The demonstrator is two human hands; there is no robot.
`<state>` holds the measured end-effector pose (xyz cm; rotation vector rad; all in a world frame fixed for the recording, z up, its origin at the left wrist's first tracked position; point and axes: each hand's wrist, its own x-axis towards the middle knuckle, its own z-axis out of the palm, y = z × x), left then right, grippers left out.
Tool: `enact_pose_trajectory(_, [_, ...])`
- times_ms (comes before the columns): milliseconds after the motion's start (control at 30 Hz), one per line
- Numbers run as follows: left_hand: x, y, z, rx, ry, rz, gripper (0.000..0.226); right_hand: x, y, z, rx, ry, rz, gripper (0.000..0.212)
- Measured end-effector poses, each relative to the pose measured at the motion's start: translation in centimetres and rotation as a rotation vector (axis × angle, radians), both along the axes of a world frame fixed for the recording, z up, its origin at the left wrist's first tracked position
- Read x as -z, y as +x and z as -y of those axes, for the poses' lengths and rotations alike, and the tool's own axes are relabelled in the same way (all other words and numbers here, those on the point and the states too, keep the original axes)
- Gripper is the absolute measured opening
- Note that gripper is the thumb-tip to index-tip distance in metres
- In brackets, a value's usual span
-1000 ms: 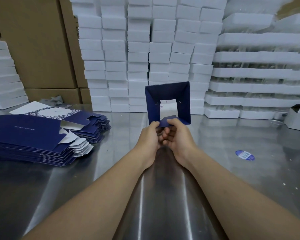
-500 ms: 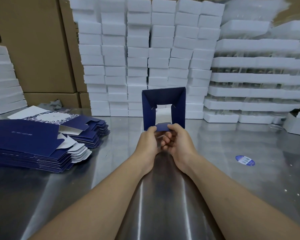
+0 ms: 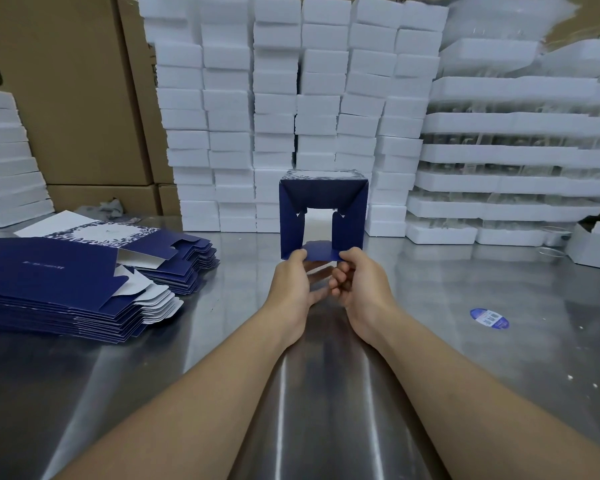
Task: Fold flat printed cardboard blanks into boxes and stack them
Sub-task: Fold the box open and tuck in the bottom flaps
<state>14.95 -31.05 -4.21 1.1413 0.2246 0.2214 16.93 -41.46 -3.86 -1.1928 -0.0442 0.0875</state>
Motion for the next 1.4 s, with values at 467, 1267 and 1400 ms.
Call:
enact_pose_trajectory(467, [-0.2,0.1,-0.2,0.031,-0.020,-0.038,0.035,0.1,0.0,-0.3,0.055,-0.070,0.092,0.026])
enact_pose_trajectory(1267, [-0.3,-0.3,-1.0,0.077,-0.118,0.066,0.052,0.9,1.0,-0.1,0.155,-0.004,0.158,0.038])
enact_pose_trajectory(1400, [-0.4,-0.2,-0.9,0.074,-0.085,0.084,0.054,1.0,1.0,-0.1,0.147,-0.011,0.163,0.040])
